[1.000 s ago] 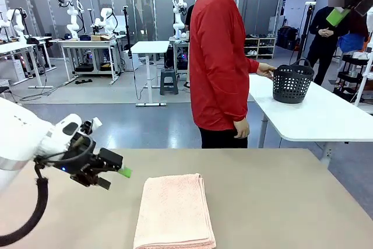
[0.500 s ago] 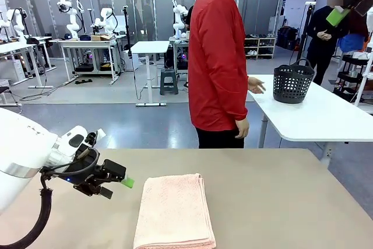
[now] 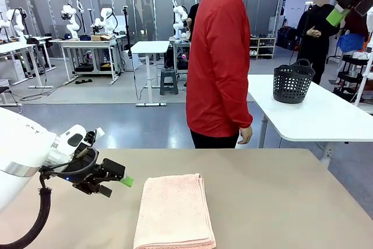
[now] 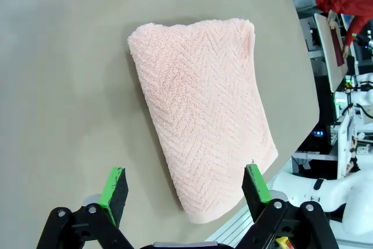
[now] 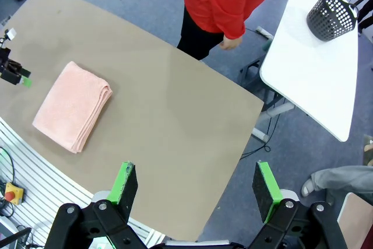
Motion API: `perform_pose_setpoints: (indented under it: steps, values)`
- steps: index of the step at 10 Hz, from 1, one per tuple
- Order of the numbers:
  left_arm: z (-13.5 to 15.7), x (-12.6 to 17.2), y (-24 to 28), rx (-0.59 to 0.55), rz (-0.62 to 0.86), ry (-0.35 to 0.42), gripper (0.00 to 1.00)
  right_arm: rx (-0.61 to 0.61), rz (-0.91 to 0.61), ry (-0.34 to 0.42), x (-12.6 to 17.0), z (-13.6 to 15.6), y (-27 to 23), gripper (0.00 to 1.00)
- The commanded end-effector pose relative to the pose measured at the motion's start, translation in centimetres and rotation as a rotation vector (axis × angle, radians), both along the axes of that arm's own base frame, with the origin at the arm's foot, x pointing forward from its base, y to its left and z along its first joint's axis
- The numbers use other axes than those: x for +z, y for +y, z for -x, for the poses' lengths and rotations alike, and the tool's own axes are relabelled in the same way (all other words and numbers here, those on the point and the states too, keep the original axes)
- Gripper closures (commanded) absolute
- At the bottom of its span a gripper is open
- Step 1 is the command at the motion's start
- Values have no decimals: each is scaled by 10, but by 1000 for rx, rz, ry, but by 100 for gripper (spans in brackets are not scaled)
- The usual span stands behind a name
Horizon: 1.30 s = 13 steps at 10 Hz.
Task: Fold the towel.
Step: Pick up the 100 cm Hotel Towel and place it on the left side of the table.
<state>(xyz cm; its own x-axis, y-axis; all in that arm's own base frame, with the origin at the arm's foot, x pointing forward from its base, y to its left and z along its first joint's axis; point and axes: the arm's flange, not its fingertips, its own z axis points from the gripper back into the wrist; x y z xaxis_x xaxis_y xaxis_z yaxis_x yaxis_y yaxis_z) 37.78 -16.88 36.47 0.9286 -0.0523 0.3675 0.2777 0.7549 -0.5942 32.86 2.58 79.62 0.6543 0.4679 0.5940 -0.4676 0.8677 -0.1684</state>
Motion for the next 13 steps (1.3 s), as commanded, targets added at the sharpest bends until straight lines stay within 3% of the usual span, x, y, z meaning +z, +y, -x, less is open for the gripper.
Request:
perform_pose_setpoints:
  steps: [1, 6, 9, 13]
  values:
    - [-10, -21, -3, -33, 10, -46, 0, 9, 7, 3, 0, 1, -2, 0]
    - [-6, -62, -19, 34, 142, -29, 0, 9, 7, 3, 0, 1, -2, 0]
    - [-14, -81, -29, 92, 181, 38, 0, 9, 7, 3, 0, 1, -2, 0]
    - [-24, -106, -53, 50, 266, 138, 0, 9, 7, 3, 0, 1, -2, 0]
